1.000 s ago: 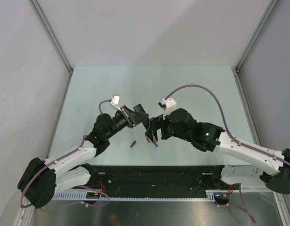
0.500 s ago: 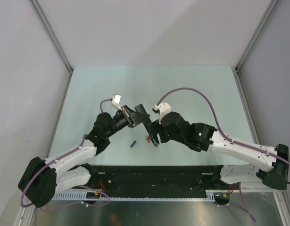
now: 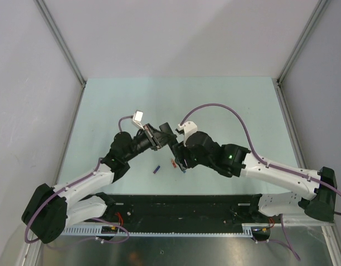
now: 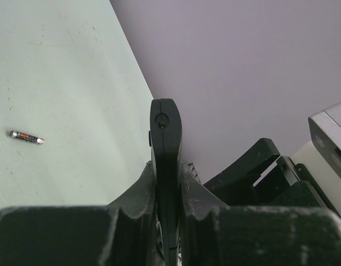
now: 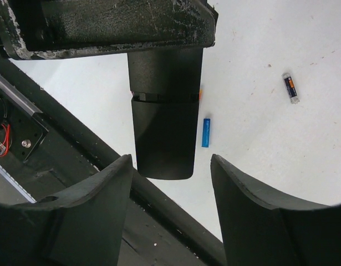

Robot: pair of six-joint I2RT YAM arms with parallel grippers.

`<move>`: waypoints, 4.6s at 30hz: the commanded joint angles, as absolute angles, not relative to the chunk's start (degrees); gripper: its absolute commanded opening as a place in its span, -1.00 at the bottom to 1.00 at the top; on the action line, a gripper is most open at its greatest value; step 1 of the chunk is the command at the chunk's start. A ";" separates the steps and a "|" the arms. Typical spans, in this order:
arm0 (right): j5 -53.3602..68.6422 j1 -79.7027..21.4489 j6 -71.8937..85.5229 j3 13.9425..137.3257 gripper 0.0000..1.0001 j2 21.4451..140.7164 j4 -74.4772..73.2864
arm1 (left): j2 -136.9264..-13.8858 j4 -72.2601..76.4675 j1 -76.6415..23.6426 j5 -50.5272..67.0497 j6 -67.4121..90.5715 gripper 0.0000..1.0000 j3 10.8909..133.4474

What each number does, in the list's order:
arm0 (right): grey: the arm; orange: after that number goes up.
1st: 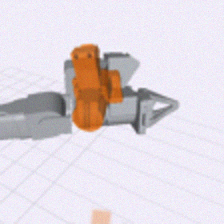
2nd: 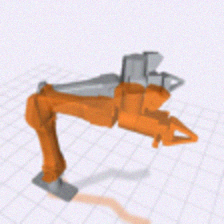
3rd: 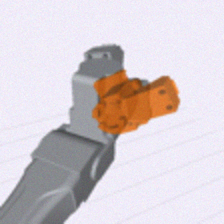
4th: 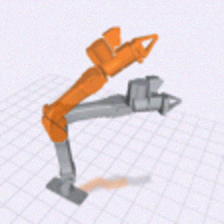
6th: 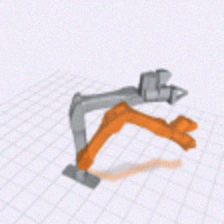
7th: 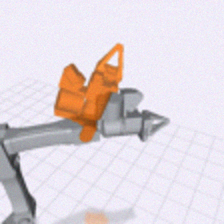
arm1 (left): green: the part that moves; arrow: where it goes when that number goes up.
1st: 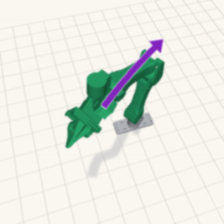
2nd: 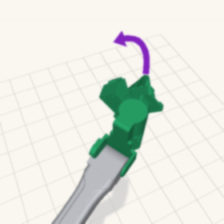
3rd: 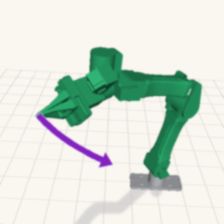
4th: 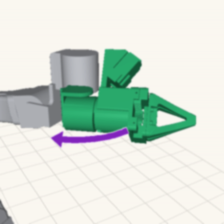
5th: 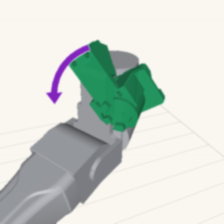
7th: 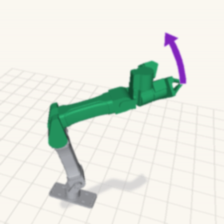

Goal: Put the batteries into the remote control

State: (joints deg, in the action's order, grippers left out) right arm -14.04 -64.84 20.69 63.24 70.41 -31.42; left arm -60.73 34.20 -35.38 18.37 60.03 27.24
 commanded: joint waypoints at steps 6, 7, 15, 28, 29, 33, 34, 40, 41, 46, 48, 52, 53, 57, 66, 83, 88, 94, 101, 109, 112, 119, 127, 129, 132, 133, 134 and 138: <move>-13.54 -64.60 19.77 65.65 0.03 70.93 -29.44 | -59.06 36.47 -34.98 19.07 60.47 -1.00 28.65; -13.45 -64.60 19.78 65.57 0.01 71.01 -29.36 | -58.89 36.56 -34.98 19.07 60.47 -1.00 28.57; -13.62 -64.86 19.69 65.65 -0.30 69.79 -29.71 | -58.80 36.56 -34.72 18.63 60.12 -0.99 28.21; -14.15 -65.21 20.74 65.57 -0.32 64.51 -33.66 | -59.77 36.56 -32.96 17.05 57.75 -1.00 27.42; -14.41 -65.21 20.66 65.65 -0.31 64.16 -34.27 | -59.68 36.56 -32.78 17.14 57.66 -1.00 27.42; -17.57 -63.99 20.92 65.57 -0.31 64.07 -36.82 | -58.72 36.56 -31.03 17.31 57.57 -0.99 26.72; -19.41 -63.11 21.09 65.31 -0.31 64.33 -38.13 | -58.28 36.56 -30.68 17.49 57.74 -0.99 26.11; -18.82 -49.68 24.08 56.88 -0.31 66.00 -36.23 | -53.10 36.56 -28.92 20.91 59.06 -1.00 22.16; -18.46 -47.92 24.17 54.78 -0.31 66.35 -35.43 | -52.30 36.56 -28.92 21.96 59.41 -0.99 21.54; -18.10 -38.86 23.47 52.47 -0.31 72.49 -31.91 | -47.73 37.26 -28.74 23.64 60.91 -1.00 16.98; -17.93 -36.92 22.86 52.47 -0.32 75.31 -31.20 | -46.15 39.18 -28.74 24.52 61.35 -1.00 15.56; -17.93 -32.45 20.93 52.47 -0.32 83.03 -29.54 | -44.39 43.50 -28.65 26.45 62.84 -1.00 11.96; -17.67 -31.82 20.66 52.47 -0.33 83.93 -29.18 | -43.95 44.38 -28.65 26.89 63.19 -1.00 11.43; -16.79 -29.71 19.16 52.56 -0.32 88.15 -26.99 | -42.90 46.93 -28.56 27.95 64.16 -1.00 9.23; -15.82 -27.78 17.84 54.93 -0.29 94.73 -26.54 | -39.82 47.20 -28.56 29.00 65.48 -1.00 7.73; -15.03 -27.33 19.24 55.90 0.47 93.62 -28.21 | -40.61 47.20 -28.56 29.36 65.65 -1.00 7.73; -16.52 -31.19 20.39 55.99 0.47 85.71 -28.21 | -40.69 47.20 -28.48 29.36 65.22 -0.99 7.91; -21.00 -41.30 19.17 54.41 0.46 77.26 -23.57 | -41.39 47.20 -28.48 30.41 64.07 -1.00 8.53; -13.91 -42.89 12.76 52.65 0.23 82.08 -15.57 | -43.24 47.11 -28.48 30.59 63.99 -1.00 9.49; -8.97 -42.10 9.40 52.91 0.22 86.83 -8.89 | -41.92 47.11 -28.56 34.27 61.96 -1.00 11.25; -8.78 -41.92 11.51 53.87 0.24 88.68 -8.35 | -41.92 47.11 -28.48 34.19 62.14 -1.00 10.72; -12.91 -41.57 16.60 56.69 0.34 94.04 -10.71 | -40.96 47.11 -28.48 33.66 62.31 -1.00 9.23; -20.37 -42.71 41.09 59.06 0.55 95.80 -14.84 | -40.52 46.93 -28.13 32.17 63.10 -1.00 7.91; -20.92 -42.80 45.33 59.41 0.56 96.85 -15.99 | -40.17 46.93 -27.86 31.91 63.63 -1.00 7.30; -21.62 -43.15 50.35 60.55 0.56 99.66 -17.57 | -39.55 47.02 -27.51 31.90 64.25 -1.00 6.68; -22.14 -43.76 51.41 61.17 0.56 100.45 -18.19 | -39.29 47.02 -27.42 31.90 64.42 -1.00 6.51; -22.67 -43.94 53.33 61.61 0.55 101.76 -18.63 | -39.03 46.93 -27.42 31.73 64.68 -1.00 6.07; -25.22 -45.09 58.52 64.07 0.53 105.11 -22.40 | -38.58 46.93 -27.33 31.38 65.48 -1.00 5.63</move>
State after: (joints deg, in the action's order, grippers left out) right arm -20.86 -44.05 49.28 60.75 102.04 -17.58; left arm -39.59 44.86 -28.01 31.75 64.18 6.22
